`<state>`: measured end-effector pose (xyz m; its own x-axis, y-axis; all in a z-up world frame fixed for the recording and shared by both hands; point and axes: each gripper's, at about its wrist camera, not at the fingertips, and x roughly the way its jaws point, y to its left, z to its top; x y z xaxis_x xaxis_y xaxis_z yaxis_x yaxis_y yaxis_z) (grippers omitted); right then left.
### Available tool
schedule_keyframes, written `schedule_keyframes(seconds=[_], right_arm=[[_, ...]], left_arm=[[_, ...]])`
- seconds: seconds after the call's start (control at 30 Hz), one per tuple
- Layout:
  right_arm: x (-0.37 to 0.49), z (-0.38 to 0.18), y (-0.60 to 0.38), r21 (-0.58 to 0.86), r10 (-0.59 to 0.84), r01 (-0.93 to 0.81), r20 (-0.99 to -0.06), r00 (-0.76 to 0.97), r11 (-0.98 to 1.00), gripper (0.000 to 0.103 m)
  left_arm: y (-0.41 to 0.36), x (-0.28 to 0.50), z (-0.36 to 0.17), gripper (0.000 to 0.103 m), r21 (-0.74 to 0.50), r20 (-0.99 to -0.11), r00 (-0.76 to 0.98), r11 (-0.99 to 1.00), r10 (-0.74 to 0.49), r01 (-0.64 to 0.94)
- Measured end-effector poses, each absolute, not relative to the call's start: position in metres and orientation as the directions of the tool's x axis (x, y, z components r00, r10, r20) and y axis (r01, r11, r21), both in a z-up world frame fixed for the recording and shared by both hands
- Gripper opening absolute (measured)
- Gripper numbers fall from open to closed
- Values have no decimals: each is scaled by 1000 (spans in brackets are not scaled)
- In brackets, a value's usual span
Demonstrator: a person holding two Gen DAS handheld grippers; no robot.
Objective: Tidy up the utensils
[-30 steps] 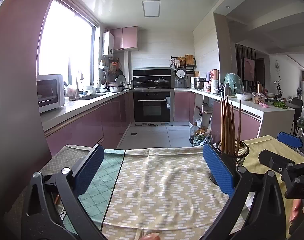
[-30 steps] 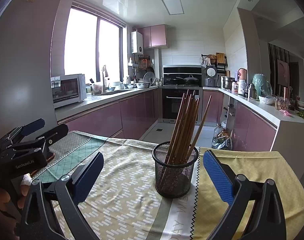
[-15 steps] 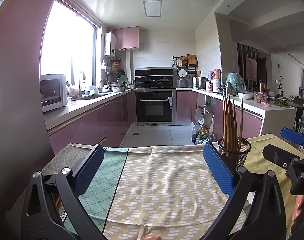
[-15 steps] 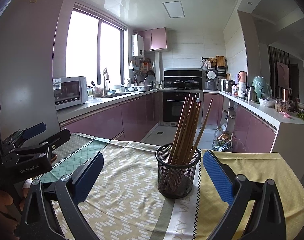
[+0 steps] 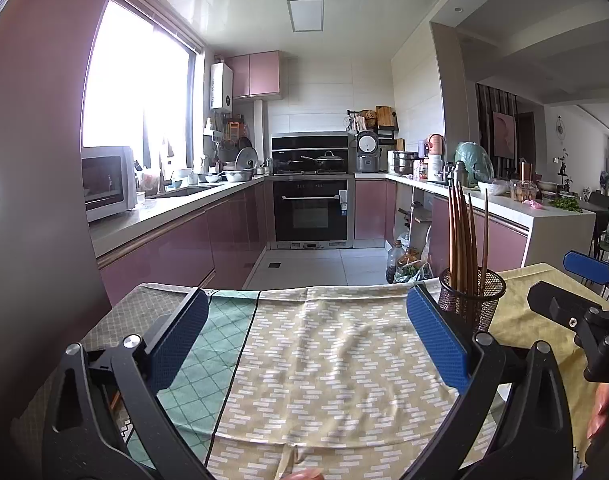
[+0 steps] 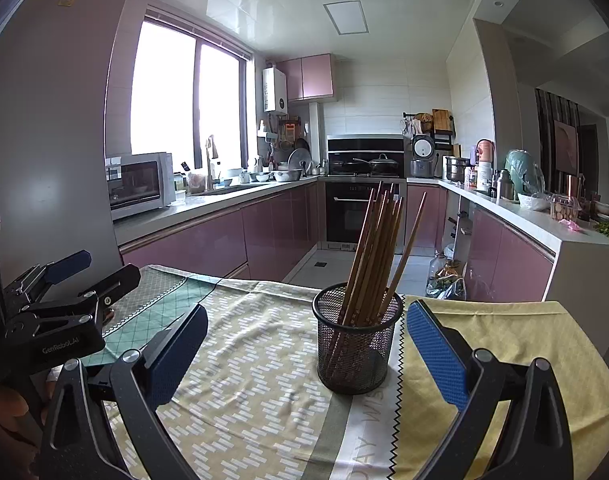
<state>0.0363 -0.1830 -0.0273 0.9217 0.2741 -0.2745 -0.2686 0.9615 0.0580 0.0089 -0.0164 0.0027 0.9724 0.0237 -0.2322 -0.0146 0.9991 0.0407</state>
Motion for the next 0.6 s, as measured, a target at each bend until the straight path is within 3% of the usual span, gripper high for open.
schedule_keyframes(seconds=[0.6], right_arm=[[38,-31,-181,68,274,-266,-278,921,962,96]], left_arm=[[-16,8,3,98,38,-233,972,999,31,-23]])
